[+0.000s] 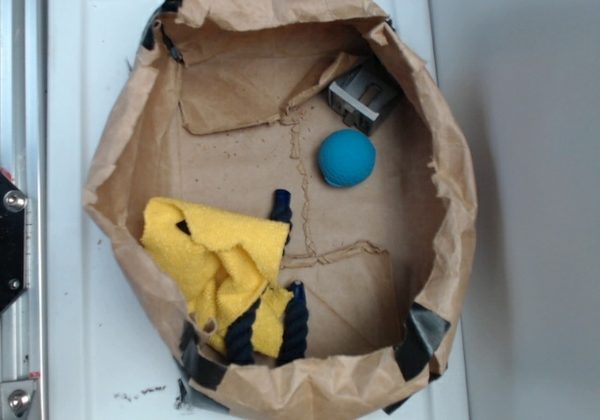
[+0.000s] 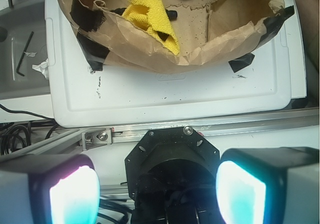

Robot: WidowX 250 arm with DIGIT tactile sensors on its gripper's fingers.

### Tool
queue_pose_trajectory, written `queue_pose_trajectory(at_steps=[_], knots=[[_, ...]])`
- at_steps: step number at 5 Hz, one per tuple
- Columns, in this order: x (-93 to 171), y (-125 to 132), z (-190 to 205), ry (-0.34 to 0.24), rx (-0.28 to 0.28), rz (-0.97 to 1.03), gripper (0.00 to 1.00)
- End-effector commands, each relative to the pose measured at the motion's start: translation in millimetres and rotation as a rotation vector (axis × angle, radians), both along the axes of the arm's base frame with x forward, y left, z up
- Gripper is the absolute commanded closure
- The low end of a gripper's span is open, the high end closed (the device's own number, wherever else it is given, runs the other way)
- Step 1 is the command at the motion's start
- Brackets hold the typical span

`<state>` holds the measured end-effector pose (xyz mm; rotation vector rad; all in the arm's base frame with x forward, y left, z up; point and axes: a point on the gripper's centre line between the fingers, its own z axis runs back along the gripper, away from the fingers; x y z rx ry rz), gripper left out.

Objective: Grab the blue ball.

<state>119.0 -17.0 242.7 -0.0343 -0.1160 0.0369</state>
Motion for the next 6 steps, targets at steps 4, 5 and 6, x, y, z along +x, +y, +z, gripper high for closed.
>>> queue_pose_trajectory(at_steps=[4,5,6], knots=[[116.8,34.0,-28.7,-0.176,-0.03,0.049,0.0],[150.5,59.0,-61.8,-0.175,-0.073,0.123,0.0],[183.7,70.5,-86.9,-0.15,-0.078,0.135,0.0]])
